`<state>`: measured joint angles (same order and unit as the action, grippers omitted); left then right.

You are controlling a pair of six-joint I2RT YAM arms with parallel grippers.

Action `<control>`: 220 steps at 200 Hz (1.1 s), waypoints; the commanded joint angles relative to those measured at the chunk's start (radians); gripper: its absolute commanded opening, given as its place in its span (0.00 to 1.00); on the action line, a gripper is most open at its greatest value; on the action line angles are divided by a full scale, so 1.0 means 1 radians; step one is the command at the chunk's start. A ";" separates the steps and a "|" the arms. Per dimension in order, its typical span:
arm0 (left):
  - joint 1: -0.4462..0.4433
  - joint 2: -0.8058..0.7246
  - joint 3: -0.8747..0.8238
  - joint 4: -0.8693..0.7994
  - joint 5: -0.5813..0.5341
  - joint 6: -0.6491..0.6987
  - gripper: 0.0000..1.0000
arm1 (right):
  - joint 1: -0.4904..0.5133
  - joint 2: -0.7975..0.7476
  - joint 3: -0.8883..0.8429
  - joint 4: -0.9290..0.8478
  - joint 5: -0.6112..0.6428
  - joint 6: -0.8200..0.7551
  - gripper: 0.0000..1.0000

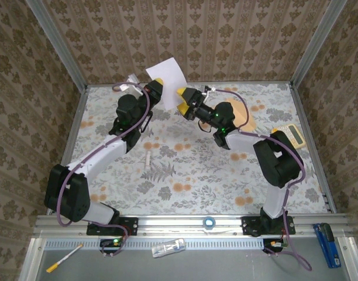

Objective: Place the letter into the envelope and seal it

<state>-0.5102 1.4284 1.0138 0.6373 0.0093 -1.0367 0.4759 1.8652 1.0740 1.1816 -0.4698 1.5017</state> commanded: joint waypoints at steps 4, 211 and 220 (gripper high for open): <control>-0.007 -0.011 -0.012 0.043 -0.013 -0.020 0.00 | 0.004 0.052 0.044 0.102 0.034 0.040 1.00; 0.005 0.009 -0.035 0.064 -0.033 -0.026 0.00 | 0.002 0.031 0.020 0.132 0.048 0.068 0.64; 0.008 0.009 -0.036 0.065 -0.035 -0.026 0.00 | 0.000 0.028 0.015 0.130 0.049 0.067 0.62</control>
<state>-0.5091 1.4292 0.9878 0.6598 -0.0051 -1.0554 0.4812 1.9419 1.1084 1.2613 -0.4469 1.5787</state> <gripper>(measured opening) 0.056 0.641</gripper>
